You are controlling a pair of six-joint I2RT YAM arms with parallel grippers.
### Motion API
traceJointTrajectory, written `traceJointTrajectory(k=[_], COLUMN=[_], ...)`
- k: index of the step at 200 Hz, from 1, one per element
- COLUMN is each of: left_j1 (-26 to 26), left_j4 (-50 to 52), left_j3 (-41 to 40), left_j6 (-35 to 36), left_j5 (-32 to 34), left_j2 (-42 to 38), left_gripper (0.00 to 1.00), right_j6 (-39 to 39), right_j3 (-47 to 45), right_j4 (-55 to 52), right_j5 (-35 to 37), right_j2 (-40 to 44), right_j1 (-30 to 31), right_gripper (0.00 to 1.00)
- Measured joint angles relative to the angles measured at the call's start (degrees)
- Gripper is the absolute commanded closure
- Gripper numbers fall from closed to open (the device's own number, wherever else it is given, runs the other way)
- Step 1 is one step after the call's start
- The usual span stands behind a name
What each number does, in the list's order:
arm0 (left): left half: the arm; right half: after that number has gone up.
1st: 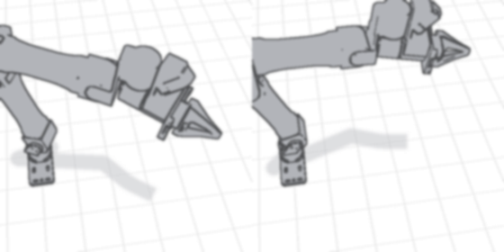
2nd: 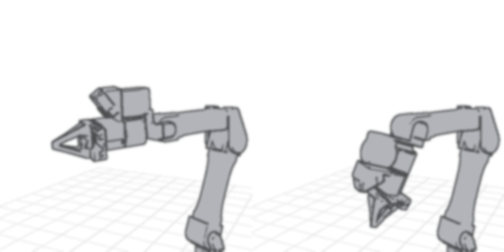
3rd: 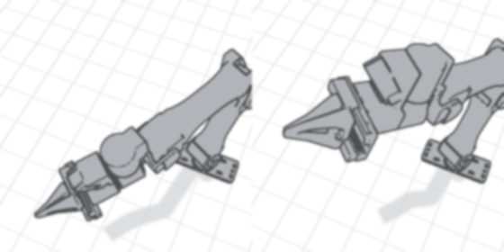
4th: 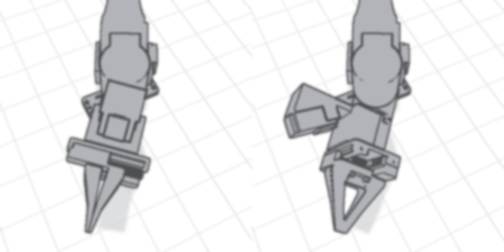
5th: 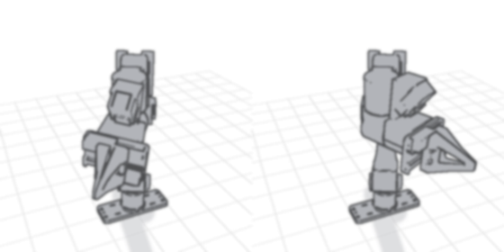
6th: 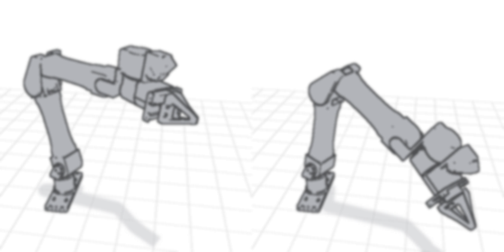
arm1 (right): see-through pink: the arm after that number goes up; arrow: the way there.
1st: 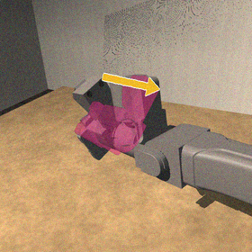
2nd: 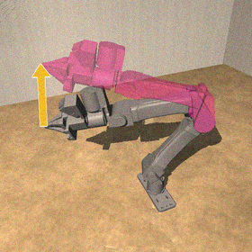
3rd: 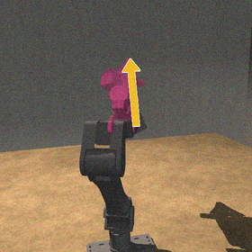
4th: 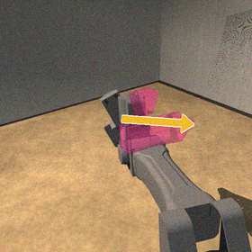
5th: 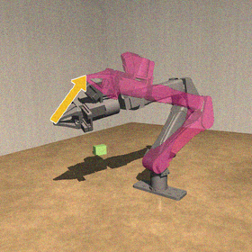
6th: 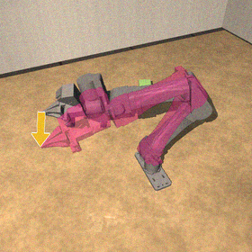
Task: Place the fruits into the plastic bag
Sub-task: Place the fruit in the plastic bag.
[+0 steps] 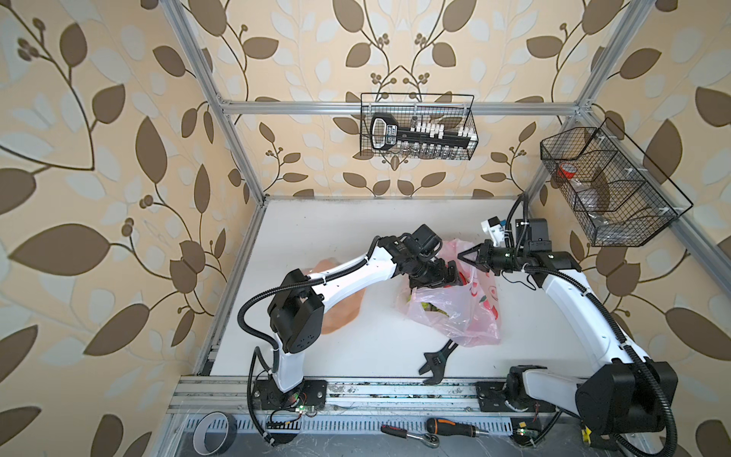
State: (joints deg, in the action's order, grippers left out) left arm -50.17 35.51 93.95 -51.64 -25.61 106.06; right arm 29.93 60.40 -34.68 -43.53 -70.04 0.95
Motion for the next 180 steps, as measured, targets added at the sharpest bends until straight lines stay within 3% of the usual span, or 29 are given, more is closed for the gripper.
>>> traceJointTrajectory(k=[77,114,180], left_j1=[2.97,7.28,18.27], left_j4=[8.66,13.07,19.52], left_j3=[-0.04,-2.29,-14.23], left_j6=[3.02,5.09,7.82], left_j5=[13.6,18.29,23.54], left_j2=[-9.05,-14.4,-29.07], left_gripper=[0.01,0.01,0.01], right_j6=[-0.52,-0.66,-0.76], right_j3=[0.11,0.81,1.11], right_j4=[-0.7,-1.29,-1.64], right_j5=[-0.02,-0.04,-0.07], right_j2=[0.0,0.0,0.0], right_j1=[0.0,0.0,0.0], right_gripper=[1.0,1.0,1.0])
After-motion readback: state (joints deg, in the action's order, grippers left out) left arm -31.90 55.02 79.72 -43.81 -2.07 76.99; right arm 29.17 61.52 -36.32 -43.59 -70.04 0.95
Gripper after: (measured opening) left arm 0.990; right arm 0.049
